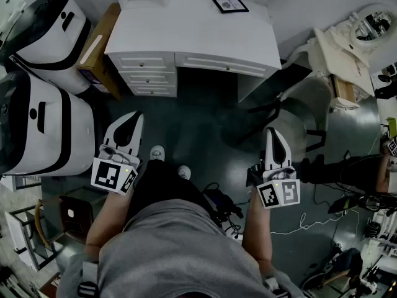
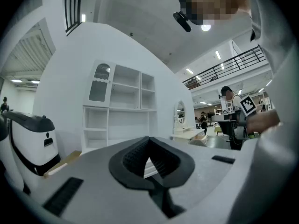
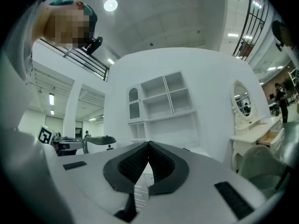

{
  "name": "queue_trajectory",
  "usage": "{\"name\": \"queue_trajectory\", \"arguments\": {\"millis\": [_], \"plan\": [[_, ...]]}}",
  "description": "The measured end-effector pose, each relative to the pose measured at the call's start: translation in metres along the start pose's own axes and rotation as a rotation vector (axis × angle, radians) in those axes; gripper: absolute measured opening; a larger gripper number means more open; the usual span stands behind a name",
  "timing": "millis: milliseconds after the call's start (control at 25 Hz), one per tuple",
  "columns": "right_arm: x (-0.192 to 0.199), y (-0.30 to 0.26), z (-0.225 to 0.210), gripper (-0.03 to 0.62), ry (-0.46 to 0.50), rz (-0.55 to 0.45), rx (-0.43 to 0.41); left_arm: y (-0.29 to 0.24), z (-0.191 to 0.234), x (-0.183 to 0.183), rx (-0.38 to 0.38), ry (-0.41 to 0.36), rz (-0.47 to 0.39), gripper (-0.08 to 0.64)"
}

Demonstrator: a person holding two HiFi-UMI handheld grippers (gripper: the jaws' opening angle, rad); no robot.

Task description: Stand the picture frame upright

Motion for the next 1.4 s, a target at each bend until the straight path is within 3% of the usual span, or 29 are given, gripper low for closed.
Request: {"name": "queue_trajectory", "arguments": {"millis": [760,1400], "plan": [[-0.003,-0.006,0.006,0.026,0.013,-0.026,-0.005,0.004,0.010,0.000,-0.046,-0.005,-0.025,0.006],[-0.006,-0.007,-0.006,0.026,-0.055,-0.066,-0.012,-0.015,0.010,-0.001,-0.048,-0.003,-0.028,0.006]]}}
Point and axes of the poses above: the fingertips, and each gripper's own axes: y backward along the fingers, z to its left, x out of its underside, the point moved 10 cm from there along y, backward along the fingers, and after that the axes turned 11 degrees about -x, right-handed, at the moved point
